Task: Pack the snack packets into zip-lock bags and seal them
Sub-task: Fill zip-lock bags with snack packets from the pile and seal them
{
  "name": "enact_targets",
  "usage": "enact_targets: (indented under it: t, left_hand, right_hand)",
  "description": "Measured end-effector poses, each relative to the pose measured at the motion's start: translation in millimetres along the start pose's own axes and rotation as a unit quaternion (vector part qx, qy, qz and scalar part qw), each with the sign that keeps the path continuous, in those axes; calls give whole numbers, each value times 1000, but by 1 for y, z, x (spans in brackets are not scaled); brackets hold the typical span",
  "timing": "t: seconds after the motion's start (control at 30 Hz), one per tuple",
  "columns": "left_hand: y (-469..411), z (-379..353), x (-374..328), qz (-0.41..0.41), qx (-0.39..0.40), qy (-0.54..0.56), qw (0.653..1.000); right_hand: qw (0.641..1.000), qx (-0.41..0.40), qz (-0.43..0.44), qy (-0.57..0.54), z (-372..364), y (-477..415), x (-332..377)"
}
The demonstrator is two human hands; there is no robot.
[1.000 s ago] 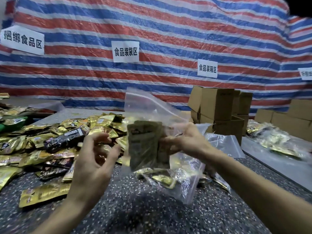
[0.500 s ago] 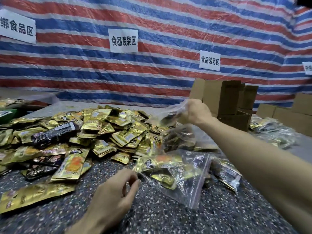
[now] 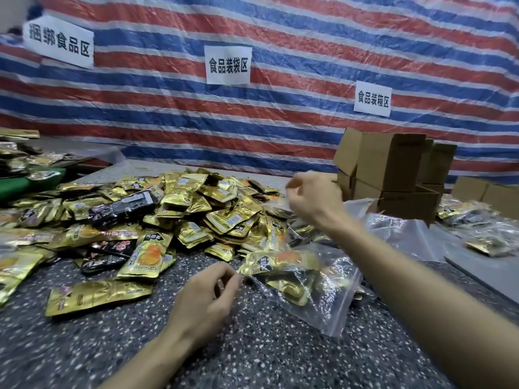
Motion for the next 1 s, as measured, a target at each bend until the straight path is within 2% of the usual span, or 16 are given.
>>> enact_targets:
  t: [0.1,0.27,0.37,0.5,0.57,0.63,0.7,0.77,0.87,0.93,1.0]
  left_hand:
    - [-2,10,0,8,-41,-8,999]
    - [2,31,1,26,-101,0,995]
    - [5,41,3,33,-128,5,991]
    - [7,59,-4,26,-170,27,985]
    - [9,71,-4,31,-167,24,985]
    - [14,88,0,33,-129,-39,990]
    - [22,118,11,41,-100,-157,982]
    - [29,164,31,88,-115,-291,946]
    - [50,231,67,235,-122,-463,846]
    - [68,262,88,321,-102,-533,776]
    - [84,285,102,385,-99,-557,729]
  right_hand:
    - [977,41,9,-207,-46,43,44]
    - [929,-11,-11,-370,-93,101,69]
    - [908,-44,-13,-417,-102,122,65]
    - [895,-12,-9,-446,-102,128,56]
    - [897,9,-23,-441,-105,126,51]
    - [903,46,-36,-425,-112,126,52]
    - [903,96,-42,-416,-120,129,54]
    - [902,132,-51,-408,-124,131,54]
    - [883,149,-92,-436,-128,130,49]
    - [870,149,-125,-452,-133,129,43]
    - [870,135,-148,-450,-137,129,37]
Point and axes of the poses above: each hand's wrist, its own y-axis away from the middle knuckle, its own z-axis out of the back of the hand, x = y × z, the point moved 7 cm from there along -y, towards the middle knuckle, and after that the axes turned 3 degrees about -y, right-handed, at the moved point
